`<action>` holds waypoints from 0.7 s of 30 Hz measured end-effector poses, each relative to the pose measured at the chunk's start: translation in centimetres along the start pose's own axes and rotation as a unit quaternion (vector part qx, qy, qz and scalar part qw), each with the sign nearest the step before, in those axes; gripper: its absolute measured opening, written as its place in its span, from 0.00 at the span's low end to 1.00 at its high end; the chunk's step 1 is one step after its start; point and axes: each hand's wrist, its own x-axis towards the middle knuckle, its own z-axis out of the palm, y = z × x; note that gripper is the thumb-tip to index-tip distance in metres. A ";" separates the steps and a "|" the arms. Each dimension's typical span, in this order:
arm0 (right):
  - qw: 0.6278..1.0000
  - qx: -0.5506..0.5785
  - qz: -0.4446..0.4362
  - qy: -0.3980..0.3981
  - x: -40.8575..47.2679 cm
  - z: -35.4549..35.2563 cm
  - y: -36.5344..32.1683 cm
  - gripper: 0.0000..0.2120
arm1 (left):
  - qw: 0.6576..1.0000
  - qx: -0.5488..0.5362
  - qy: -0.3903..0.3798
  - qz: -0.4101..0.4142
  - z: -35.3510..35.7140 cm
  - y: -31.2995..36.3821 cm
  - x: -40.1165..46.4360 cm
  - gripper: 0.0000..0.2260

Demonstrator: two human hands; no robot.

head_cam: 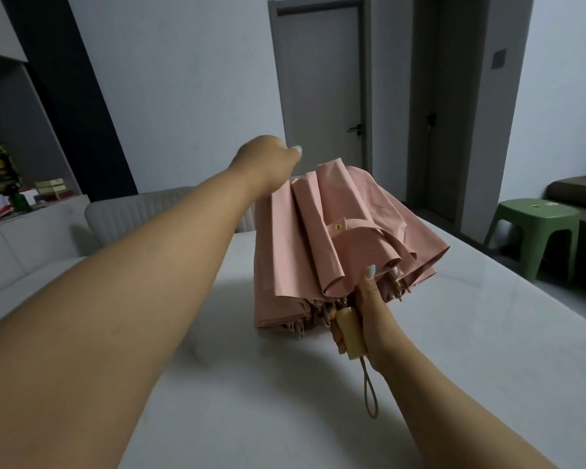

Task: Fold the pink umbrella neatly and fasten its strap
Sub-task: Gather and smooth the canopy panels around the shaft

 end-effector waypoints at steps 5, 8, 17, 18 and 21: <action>1.000 0.002 -0.013 -0.010 -0.4 0.1 -0.2 0.45 | 0.991 0.052 -0.114 -0.041 0.8 0.4 1.9 0.29; 1.000 0.003 -0.018 -0.011 -0.4 0.2 -0.1 0.45 | 0.988 0.039 -0.135 -0.055 0.9 0.7 2.0 0.29; 0.999 0.009 -0.031 -0.034 -0.7 0.3 -0.1 0.50 | 0.988 -0.037 -0.135 -0.070 0.2 -0.6 2.9 0.25; 0.999 0.008 -0.030 -0.036 -0.8 0.3 -0.1 0.49 | 0.988 -0.064 -0.125 -0.068 0.2 -0.7 2.9 0.23; 0.999 0.011 -0.025 -0.044 -0.9 0.3 -0.2 0.43 | 0.975 -0.177 -0.106 -0.081 -0.1 -0.9 3.0 0.19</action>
